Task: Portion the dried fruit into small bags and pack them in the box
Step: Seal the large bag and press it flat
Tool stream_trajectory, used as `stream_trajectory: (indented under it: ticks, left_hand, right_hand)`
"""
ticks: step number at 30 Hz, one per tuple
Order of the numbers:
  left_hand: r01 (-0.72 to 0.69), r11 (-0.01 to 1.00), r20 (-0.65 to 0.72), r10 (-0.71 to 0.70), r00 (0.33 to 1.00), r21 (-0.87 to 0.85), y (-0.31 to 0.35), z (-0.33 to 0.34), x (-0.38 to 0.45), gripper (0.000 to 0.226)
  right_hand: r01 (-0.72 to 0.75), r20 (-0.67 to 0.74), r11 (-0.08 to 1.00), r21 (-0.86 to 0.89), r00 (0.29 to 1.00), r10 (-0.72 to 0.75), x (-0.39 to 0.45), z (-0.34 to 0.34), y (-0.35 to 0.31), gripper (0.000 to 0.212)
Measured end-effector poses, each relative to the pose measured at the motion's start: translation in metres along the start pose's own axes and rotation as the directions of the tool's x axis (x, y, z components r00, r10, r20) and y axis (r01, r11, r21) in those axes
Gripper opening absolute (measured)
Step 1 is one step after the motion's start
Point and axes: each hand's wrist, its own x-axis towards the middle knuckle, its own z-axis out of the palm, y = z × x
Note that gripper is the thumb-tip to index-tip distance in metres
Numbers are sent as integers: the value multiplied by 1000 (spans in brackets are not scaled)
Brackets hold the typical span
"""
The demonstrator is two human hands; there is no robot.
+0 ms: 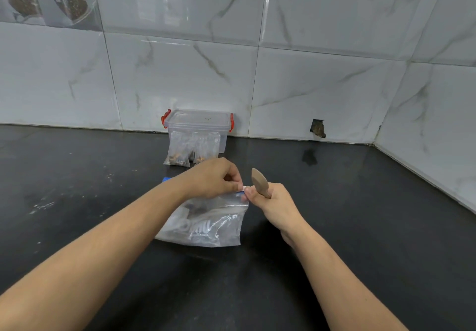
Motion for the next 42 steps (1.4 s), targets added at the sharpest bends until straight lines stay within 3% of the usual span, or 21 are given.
stream_trajectory:
  ticks: [5,10,16,20,22,24,27,29,31,33,36,39,42]
  left_hand:
    - [106,992,158,-94,983,-71,-5,-11,-3,19]
    - [124,992,243,-128,962,30,-17,-23,-10,19]
    - [265,955,318,-296,901,136,-47,-42,-27,15]
    - [315,873,332,-443,833,373,-51,-43,-42,23]
    - [337,809,276,-505,818,482,-56,-41,-48,28]
    - [380,777,133,-503,854,502,-63,-38,-54,31]
    - [367,884,-235,-306,922,288,-54,-28,-59,35]
    - [178,962,-345,-98,934,208,-33,-16,-60,41]
    - [61,981,-190,-25,981,183,-14,0,-62,61]
    - [109,966,31,-120,992,233,-11,17,-69,95]
    - [116,911,101,-169,981,396,-23,42,-83,135]
    - [117,897,54,-154,987,426,-28,54,-85,119]
    - [91,904,73,-133,988,418,-28,54,-84,112]
  right_hand:
    - [-65,-48,998,19,997,66,0,5,-2,27]
    - [-87,-154,996,27,984,90,-1,2,-4,28]
    - [-165,-181,986,0,970,162,1,-9,0,29]
    - [-206,-202,973,-106,963,182,2,-10,3,27]
    - [-219,-218,953,-210,961,172,2,-14,4,25]
    - [-212,-224,897,-388,966,131,0,-17,-1,22]
    - [-120,-235,615,-780,966,-109,-6,-14,-17,27]
    - [39,-142,474,-880,930,-340,-10,-3,-28,37]
    - [292,75,431,-854,888,-453,-15,9,-33,43]
    - [458,343,353,-816,875,-342,-19,18,-30,51]
    - [482,517,387,-786,856,-17,-23,24,-13,59]
    - [445,519,478,-757,854,26,-26,22,-9,60]
    - [443,509,447,-777,860,33,-30,23,-9,63]
